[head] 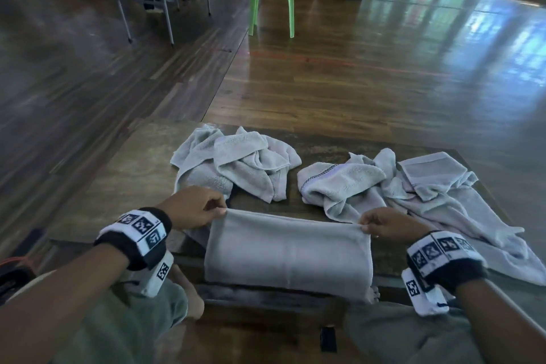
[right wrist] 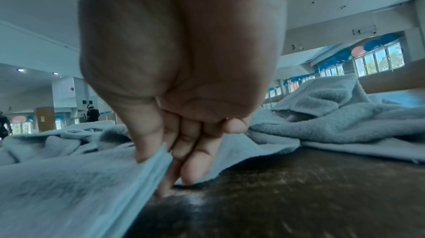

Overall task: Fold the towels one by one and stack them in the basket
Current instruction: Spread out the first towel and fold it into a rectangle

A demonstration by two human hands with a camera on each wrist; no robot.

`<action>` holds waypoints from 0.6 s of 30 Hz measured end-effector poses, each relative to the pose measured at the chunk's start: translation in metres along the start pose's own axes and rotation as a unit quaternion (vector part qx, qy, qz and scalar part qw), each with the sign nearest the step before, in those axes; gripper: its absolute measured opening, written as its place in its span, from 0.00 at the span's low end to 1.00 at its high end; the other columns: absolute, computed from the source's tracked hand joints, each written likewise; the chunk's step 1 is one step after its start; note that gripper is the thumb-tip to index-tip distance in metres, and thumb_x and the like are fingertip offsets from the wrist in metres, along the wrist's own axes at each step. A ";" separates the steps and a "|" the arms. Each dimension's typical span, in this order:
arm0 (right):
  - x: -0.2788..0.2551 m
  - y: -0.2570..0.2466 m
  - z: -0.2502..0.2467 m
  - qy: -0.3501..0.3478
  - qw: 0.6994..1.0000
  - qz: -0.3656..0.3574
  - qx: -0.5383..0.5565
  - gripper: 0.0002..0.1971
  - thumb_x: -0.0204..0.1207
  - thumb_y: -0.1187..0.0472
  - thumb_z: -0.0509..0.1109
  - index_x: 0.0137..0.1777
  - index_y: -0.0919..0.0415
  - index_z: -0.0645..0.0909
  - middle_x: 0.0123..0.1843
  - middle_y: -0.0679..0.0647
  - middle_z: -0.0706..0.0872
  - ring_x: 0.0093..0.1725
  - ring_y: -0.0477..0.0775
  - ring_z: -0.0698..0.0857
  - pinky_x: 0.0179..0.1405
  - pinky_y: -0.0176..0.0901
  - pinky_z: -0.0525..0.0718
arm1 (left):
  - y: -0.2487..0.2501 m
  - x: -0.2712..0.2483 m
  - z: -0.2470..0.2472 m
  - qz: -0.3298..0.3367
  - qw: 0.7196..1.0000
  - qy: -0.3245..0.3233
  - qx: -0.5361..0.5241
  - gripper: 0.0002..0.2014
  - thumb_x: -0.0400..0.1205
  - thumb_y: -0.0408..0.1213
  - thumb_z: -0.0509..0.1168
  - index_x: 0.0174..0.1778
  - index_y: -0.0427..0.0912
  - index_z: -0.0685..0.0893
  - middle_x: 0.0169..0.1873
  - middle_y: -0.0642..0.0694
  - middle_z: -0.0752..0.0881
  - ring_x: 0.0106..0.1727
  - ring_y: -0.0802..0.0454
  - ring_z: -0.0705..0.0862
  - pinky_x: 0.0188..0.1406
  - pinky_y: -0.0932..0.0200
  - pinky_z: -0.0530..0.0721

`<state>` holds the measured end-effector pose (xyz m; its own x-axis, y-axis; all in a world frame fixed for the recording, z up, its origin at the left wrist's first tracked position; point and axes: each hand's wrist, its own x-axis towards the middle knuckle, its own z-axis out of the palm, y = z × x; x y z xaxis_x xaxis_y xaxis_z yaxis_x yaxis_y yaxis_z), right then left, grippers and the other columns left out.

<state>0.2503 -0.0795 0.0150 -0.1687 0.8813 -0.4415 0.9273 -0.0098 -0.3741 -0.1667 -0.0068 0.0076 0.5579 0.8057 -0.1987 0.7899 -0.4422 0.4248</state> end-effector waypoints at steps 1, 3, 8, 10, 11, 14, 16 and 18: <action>0.005 0.000 0.001 0.007 1.000 0.011 -0.012 0.08 0.80 0.60 0.65 0.42 0.48 0.81 0.42 0.43 0.82 0.49 0.48 0.81 0.48 0.38 0.72 | -0.001 0.005 0.003 -0.002 1.000 0.006 0.023 0.04 0.82 0.48 0.62 0.42 0.58 0.81 0.40 0.62 0.83 0.43 0.60 0.80 0.41 0.65 0.73; 0.009 -0.001 0.003 0.032 0.998 0.037 -0.030 0.08 0.80 0.61 0.64 0.53 0.59 0.84 0.49 0.49 0.83 0.53 0.49 0.80 0.49 0.37 0.70 | -0.001 0.013 0.008 0.000 0.998 0.020 0.066 0.06 0.82 0.49 0.61 0.42 0.56 0.81 0.39 0.63 0.81 0.45 0.59 0.79 0.47 0.60 0.72; 0.005 -0.013 0.010 0.097 0.992 0.037 -0.074 0.06 0.76 0.57 0.67 0.51 0.55 0.82 0.50 0.47 0.83 0.50 0.49 0.83 0.50 0.43 0.80 | 0.012 0.021 0.019 0.004 0.991 0.071 0.112 0.07 0.80 0.47 0.60 0.51 0.57 0.82 0.47 0.60 0.81 0.54 0.58 0.77 0.62 0.53 0.68; 0.009 -0.026 0.012 0.113 0.990 0.011 -0.085 0.04 0.75 0.53 0.68 0.47 0.50 0.79 0.49 0.44 0.83 0.47 0.47 0.83 0.47 0.47 0.83 | 0.023 0.025 0.020 0.029 0.991 0.078 0.103 0.09 0.80 0.49 0.61 0.54 0.57 0.82 0.47 0.60 0.82 0.54 0.59 0.77 0.63 0.55 0.67; 0.012 -0.033 0.015 0.116 0.989 -0.009 -0.086 0.04 0.74 0.51 0.69 0.46 0.47 0.80 0.48 0.43 0.83 0.46 0.45 0.82 0.47 0.47 0.83 | 0.030 0.027 0.021 0.046 0.991 0.077 0.103 0.11 0.81 0.50 0.61 0.55 0.56 0.82 0.49 0.60 0.82 0.55 0.59 0.78 0.63 0.55 0.66; 0.024 -0.057 0.026 0.105 0.990 -0.055 -0.074 0.06 0.74 0.49 0.68 0.49 0.46 0.83 0.50 0.40 0.84 0.48 0.43 0.83 0.50 0.48 0.84 | 0.048 0.034 0.023 0.080 0.989 0.060 0.112 0.12 0.81 0.51 0.60 0.57 0.54 0.83 0.53 0.59 0.84 0.57 0.58 0.79 0.62 0.54 0.67; 0.033 -0.069 0.033 0.097 0.990 -0.066 -0.081 0.07 0.75 0.50 0.67 0.50 0.47 0.84 0.52 0.40 0.85 0.50 0.45 0.84 0.50 0.50 0.84 | 0.055 0.039 0.027 0.087 0.986 0.051 0.130 0.13 0.82 0.51 0.59 0.56 0.53 0.84 0.52 0.58 0.85 0.56 0.56 0.80 0.60 0.54 0.68; 0.039 -0.078 0.036 0.091 0.987 -0.064 -0.117 0.09 0.76 0.50 0.65 0.51 0.46 0.85 0.53 0.39 0.85 0.51 0.47 0.83 0.49 0.50 0.83 | 0.058 0.043 0.031 0.083 0.986 0.038 0.141 0.13 0.81 0.51 0.59 0.55 0.53 0.84 0.51 0.57 0.85 0.54 0.56 0.80 0.59 0.54 0.69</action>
<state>0.1595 -0.0611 -0.0027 -0.2469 0.9385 -0.2416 0.9576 0.1980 -0.2095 -0.0887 -0.0101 -0.0032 0.6727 0.7360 -0.0758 0.7351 -0.6532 0.1817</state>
